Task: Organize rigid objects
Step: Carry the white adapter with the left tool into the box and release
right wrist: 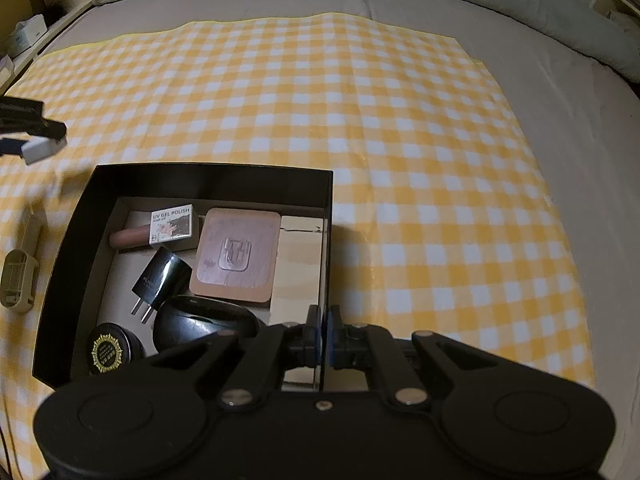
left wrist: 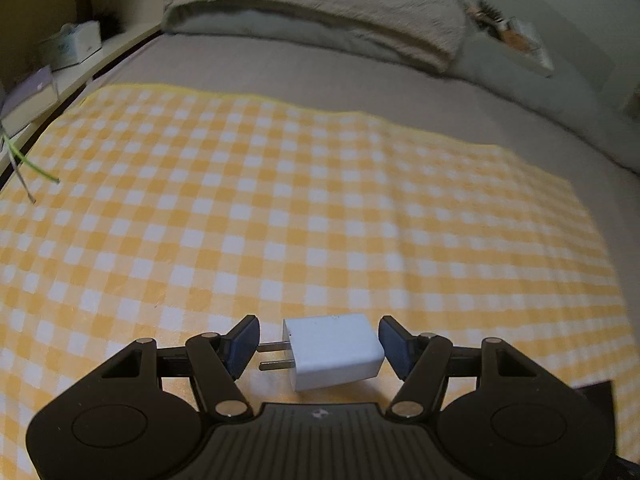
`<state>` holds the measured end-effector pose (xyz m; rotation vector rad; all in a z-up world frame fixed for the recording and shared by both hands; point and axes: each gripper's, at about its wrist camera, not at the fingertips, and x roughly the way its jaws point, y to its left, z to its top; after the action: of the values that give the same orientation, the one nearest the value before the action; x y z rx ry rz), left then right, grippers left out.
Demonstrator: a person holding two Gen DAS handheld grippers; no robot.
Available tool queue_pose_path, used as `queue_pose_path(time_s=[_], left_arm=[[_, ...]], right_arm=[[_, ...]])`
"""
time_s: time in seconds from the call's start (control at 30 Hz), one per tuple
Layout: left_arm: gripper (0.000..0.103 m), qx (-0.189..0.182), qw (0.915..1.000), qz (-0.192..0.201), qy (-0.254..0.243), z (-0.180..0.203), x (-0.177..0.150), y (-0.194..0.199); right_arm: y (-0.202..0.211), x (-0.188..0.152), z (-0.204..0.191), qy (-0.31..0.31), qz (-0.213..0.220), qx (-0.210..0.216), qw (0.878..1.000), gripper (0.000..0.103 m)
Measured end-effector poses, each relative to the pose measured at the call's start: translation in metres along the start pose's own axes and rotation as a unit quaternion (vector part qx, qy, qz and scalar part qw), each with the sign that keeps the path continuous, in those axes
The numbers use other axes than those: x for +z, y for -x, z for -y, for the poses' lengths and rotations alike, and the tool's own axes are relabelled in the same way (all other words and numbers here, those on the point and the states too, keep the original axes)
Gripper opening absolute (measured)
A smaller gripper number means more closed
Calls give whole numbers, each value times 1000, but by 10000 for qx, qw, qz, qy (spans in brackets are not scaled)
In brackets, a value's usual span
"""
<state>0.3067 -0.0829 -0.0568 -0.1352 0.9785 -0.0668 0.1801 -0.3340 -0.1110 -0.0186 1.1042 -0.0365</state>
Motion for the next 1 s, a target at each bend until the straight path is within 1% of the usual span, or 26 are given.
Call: queue_pose_path(time_s=[0.17,0.23,0.47,0.6,0.77,0.87,1.0], left_arm=[[66,-488,9987,40,-167,10,-8,33],[66,-646,9976,24,-266,18,-15,40],[66,-993,9915,-64,-840,50,-44,63],[66,-1202,9857,-140,-1170,65,-61,71],[66,-1439,9778,-317,-1490,85,-79,71],[66,-1543,9714,-340,-1771,100,-86,68],[66,-1616,9598,-328,-2273,120,-94,64]], right_arm=[[1,-1,2,48,31,-11,10000,4],[3,-2,1,74,49,-21,10000,4],[8,-6,-1,182,121,-85,9997,4],[11,-8,-3,252,156,-126,9995,4],[13,-9,-1,256,155,-85,9995,4],[14,-9,-1,248,165,-75,9995,4],[14,-9,2,128,136,-21,9998,4]])
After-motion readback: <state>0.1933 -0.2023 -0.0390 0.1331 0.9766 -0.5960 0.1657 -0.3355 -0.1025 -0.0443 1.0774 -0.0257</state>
